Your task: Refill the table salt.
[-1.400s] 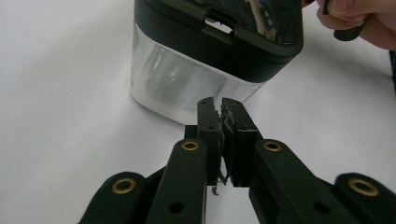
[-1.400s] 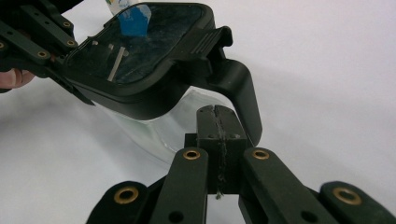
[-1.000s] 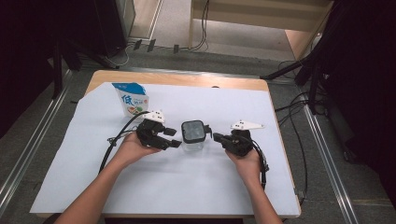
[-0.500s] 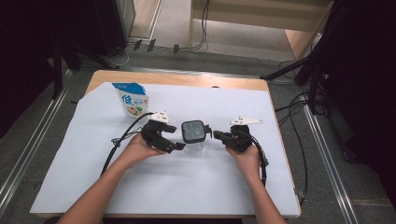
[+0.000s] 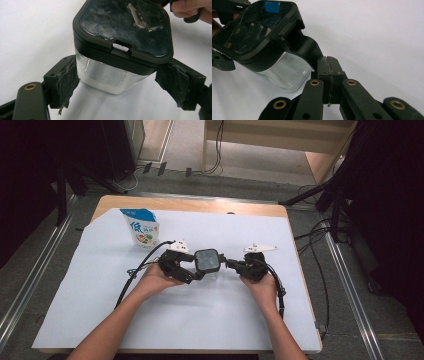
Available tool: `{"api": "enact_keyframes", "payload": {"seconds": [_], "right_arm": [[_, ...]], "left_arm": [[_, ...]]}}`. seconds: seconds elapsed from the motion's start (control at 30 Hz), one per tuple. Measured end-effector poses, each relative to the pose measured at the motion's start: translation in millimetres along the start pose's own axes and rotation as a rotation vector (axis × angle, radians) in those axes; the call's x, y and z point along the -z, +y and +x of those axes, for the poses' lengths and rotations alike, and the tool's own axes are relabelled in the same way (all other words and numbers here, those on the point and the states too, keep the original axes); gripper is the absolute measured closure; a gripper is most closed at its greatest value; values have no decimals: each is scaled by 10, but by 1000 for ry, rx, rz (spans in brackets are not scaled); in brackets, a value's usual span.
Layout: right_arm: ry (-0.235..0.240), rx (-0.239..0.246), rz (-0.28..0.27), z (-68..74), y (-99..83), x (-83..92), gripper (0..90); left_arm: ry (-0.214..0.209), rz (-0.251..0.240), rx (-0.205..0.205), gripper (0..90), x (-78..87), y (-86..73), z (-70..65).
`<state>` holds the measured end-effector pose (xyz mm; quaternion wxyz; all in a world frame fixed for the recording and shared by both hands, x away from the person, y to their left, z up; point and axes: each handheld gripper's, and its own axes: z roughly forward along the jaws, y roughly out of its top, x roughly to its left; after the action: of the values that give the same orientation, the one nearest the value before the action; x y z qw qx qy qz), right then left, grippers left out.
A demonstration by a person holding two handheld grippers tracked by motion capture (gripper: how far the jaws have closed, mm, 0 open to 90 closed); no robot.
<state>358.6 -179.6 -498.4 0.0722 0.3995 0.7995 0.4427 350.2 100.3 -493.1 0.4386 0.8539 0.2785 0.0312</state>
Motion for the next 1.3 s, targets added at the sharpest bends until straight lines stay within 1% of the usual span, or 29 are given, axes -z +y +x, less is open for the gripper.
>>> {"api": "enact_keyframes", "payload": {"seconds": [0.07,0.1,0.13,0.23,0.33,0.5,0.53,0.6,0.77,1.0,1.17,1.23,1.27,1.3], "right_arm": [[-1,-2,-1,1,-2,-1,900],[-4,-1,0,4,-3,-2,900],[-4,-1,0,4,-3,-2,900],[-6,2,-1,8,-3,-2,900],[-7,2,-1,7,-4,-3,900],[-9,0,1,11,-3,-2,900],[-10,0,1,12,-2,-2,900],[-11,0,1,13,-2,-2,900],[-12,1,1,14,-1,-3,900],[-13,-1,3,11,-2,-1,900],[-15,1,4,18,1,-1,900],[-15,1,3,18,1,0,900],[-16,2,4,18,2,0,900],[-15,2,3,20,1,1,900]], "left_arm": [[1,4,-2,189,4,4,-1],[6,13,-13,193,11,10,-2],[14,12,-14,193,11,13,-14],[15,16,-20,197,26,21,-18],[6,6,-9,202,43,25,-12],[15,6,-16,206,73,55,-34],[10,8,-21,211,91,69,-32],[10,11,-18,214,90,75,-37],[17,29,-19,215,92,98,-45],[24,33,-16,214,88,108,-59],[22,29,0,209,88,106,-57],[24,30,1,209,90,109,-63],[34,29,-5,207,97,111,-70],[34,20,-8,202,109,116,-75]]}}
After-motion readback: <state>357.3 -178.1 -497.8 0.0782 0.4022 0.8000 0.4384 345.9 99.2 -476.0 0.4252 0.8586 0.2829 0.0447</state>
